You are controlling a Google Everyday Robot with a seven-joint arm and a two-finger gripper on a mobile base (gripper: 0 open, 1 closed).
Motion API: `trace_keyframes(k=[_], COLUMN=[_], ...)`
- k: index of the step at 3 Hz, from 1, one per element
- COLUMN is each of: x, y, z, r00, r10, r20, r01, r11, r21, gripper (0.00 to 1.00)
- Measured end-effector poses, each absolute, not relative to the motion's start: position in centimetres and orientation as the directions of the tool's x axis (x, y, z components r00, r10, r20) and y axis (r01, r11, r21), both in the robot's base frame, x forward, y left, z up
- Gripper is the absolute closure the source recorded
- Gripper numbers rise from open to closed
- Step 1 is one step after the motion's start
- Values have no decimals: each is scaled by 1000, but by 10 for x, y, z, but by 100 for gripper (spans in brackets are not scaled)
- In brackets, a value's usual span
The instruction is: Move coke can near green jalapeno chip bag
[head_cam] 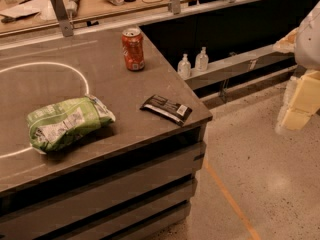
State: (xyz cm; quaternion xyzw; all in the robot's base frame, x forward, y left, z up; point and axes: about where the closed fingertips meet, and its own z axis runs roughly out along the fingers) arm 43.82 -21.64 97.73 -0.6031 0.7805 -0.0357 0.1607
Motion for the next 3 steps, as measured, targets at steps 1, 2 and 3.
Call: trace_keyframes(k=[1,2,3], x=[438,460,510], y=[-216,-199,-160], z=[977,981,989], r00=[-221,-173,-83], r10=[-953,-954,-949], r20=[-208,-244,-306], r01=[-930,-932,-936], r11=[270,239,179], r21=[-250,-273,-302], gripper=[0,0,0])
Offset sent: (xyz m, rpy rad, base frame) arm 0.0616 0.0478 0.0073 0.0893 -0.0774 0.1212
